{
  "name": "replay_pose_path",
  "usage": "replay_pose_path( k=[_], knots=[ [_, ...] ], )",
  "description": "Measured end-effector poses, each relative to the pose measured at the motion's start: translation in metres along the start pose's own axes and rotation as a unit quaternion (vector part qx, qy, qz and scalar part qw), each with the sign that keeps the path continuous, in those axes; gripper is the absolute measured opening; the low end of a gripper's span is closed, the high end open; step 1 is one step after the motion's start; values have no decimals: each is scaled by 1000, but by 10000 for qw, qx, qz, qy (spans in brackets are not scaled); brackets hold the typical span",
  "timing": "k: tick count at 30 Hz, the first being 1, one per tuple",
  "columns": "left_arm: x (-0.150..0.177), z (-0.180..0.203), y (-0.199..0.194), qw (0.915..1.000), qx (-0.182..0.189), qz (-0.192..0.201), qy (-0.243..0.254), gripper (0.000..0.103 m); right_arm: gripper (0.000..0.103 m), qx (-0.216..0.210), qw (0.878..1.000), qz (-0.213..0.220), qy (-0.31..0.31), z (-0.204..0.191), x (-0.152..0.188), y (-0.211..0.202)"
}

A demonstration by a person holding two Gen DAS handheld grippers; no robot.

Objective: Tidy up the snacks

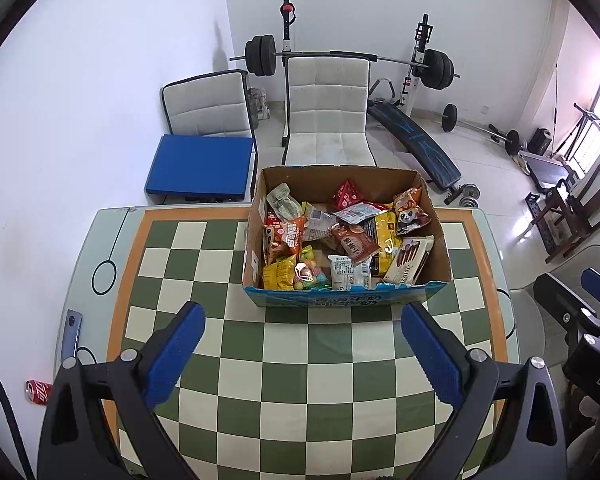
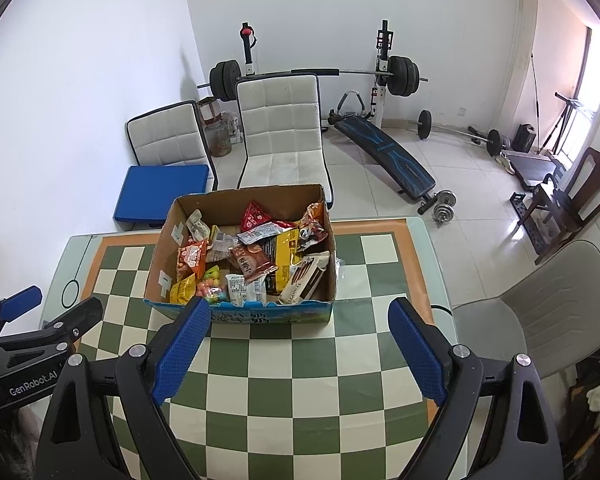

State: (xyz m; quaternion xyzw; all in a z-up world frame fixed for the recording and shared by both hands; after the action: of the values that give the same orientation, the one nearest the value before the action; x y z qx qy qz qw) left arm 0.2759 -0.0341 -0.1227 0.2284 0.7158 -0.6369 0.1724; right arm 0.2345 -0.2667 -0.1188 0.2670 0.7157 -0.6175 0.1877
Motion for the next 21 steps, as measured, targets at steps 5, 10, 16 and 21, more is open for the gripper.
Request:
replay_pose_path(
  k=[5, 10, 16, 21],
  knots=[
    [0, 0, 0, 10000, 3, -2, -4, 101, 93, 9, 10000, -9, 6, 0, 0, -1],
    [0, 1, 0, 10000, 9, 3, -5, 101, 93, 31, 10000, 2, 21, 0, 0, -3],
    [1, 1, -1, 10000, 6, 26, 25, 101, 93, 54, 10000, 40, 20, 0, -1, -5],
    [1, 3, -2, 10000, 16, 29, 39, 101, 93, 40, 10000, 45, 38, -1, -1, -6]
  ],
)
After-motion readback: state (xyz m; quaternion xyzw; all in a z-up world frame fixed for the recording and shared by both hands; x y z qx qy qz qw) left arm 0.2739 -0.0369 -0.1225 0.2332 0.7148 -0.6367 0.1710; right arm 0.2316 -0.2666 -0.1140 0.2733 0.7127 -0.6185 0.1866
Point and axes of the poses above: each gripper's, at about its wrist camera, not at the fingertips, and y roughly the way its jaws point, z to its right, x to its underside, the point moved 10 cm from there along y, roughly the way its jaws point, and after that the axes turned 8 degrees about -x, right-handed, at the moved point
